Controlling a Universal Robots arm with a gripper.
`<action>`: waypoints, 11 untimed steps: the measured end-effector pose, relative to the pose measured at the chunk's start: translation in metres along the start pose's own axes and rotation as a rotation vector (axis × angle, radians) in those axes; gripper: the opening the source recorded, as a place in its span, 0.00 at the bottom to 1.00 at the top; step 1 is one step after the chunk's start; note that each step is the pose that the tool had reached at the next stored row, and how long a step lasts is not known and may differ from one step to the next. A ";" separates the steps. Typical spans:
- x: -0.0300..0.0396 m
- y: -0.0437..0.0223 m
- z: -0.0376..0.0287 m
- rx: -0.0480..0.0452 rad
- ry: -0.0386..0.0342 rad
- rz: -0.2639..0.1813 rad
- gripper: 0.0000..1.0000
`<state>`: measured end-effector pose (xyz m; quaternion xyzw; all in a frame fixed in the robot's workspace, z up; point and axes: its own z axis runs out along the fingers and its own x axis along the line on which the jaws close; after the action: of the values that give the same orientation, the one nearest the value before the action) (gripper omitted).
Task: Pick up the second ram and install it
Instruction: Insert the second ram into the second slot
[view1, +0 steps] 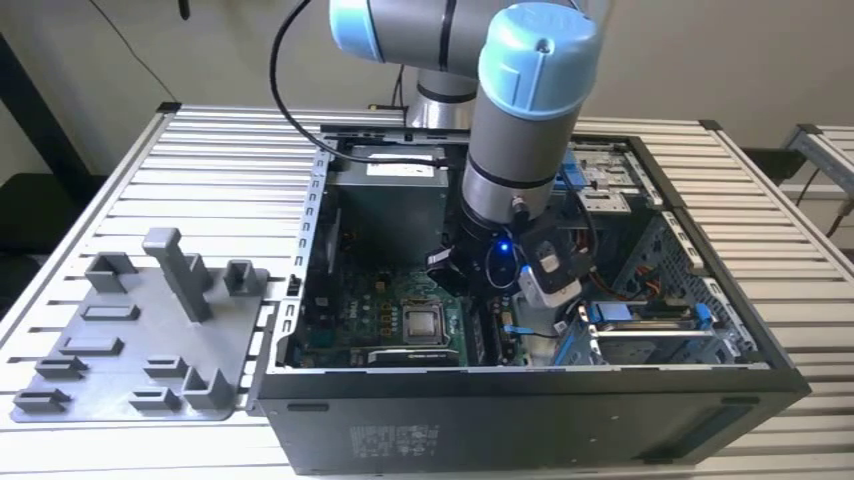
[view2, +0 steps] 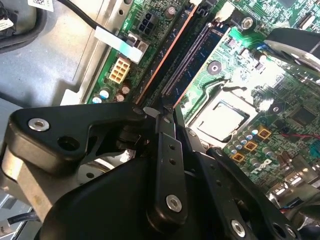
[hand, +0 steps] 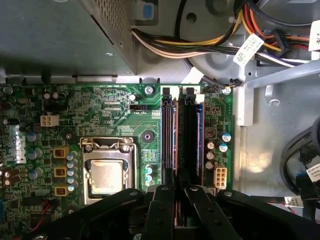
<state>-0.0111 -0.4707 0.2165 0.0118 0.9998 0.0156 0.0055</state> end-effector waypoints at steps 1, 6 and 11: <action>0.0000 0.0000 0.0001 0.0002 0.0001 0.000 0.14; -0.0001 0.0000 0.0004 0.0000 0.0000 0.000 0.14; -0.0001 0.0000 0.0005 0.0000 0.0000 0.000 0.14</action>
<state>-0.0109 -0.4707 0.2161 0.0119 0.9998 0.0155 0.0055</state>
